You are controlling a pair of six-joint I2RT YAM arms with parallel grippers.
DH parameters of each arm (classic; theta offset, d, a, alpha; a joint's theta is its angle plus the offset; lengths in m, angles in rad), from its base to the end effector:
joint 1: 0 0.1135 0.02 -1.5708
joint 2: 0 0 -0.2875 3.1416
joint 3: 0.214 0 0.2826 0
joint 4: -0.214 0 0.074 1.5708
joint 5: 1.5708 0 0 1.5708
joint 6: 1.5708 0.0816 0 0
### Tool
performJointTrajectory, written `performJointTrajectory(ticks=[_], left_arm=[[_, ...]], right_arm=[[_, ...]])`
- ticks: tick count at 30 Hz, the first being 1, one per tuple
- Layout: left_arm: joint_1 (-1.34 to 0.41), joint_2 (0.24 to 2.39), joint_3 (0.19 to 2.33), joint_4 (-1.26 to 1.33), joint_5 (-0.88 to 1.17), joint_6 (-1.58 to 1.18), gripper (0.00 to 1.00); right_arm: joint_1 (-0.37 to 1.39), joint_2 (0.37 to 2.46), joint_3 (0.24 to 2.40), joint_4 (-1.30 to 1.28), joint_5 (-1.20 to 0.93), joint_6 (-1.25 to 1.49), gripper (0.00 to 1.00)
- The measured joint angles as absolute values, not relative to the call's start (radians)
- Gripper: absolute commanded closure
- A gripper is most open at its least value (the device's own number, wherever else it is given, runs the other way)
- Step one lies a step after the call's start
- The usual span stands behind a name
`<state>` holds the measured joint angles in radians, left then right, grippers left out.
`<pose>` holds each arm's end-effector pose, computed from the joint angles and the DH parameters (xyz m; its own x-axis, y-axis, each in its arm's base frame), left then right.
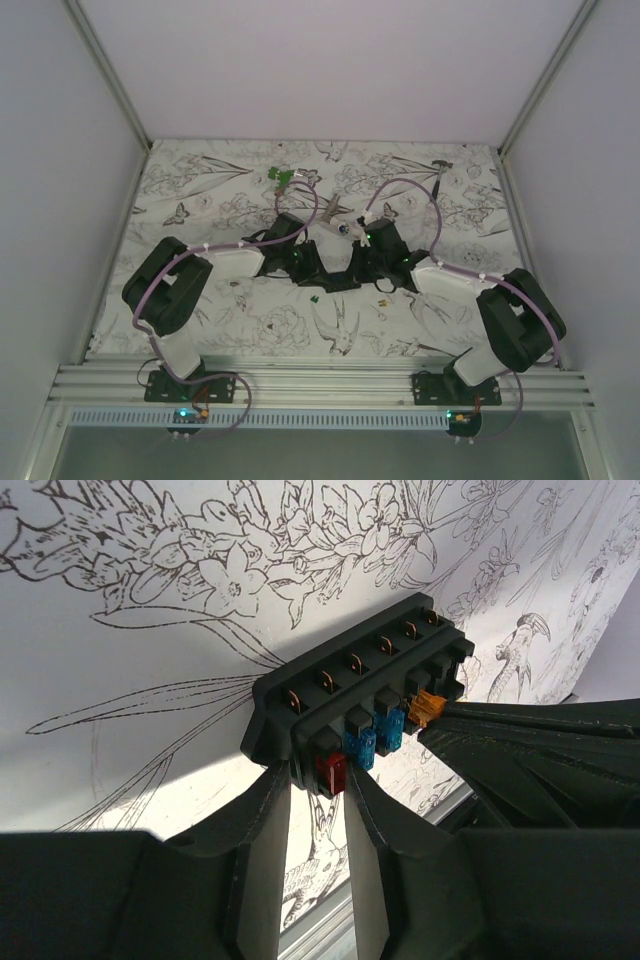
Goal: Snap on the fuse box
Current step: Install the fuse at the fuse box base.
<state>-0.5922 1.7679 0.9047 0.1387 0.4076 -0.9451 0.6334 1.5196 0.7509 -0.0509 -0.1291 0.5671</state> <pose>0.3246 -0.2573 0.1259 -0.9371 -0.2665 -0.2256 -0.0013 0.6489 -0.7608 0.2769 0.2164 0.1386 -0.8502 0.0366 -0.5251 -0.2383 0.8627 0.4460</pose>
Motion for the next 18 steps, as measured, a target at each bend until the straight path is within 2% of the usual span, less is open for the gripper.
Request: performJointTrajectory(ticks=[18], left_arm=[[-0.596,1.767,0.898,0.158,0.396,-0.955,0.72]], right_arm=[[0.665,1.581,0.857,-0.168,-0.068,0.509,1.0]])
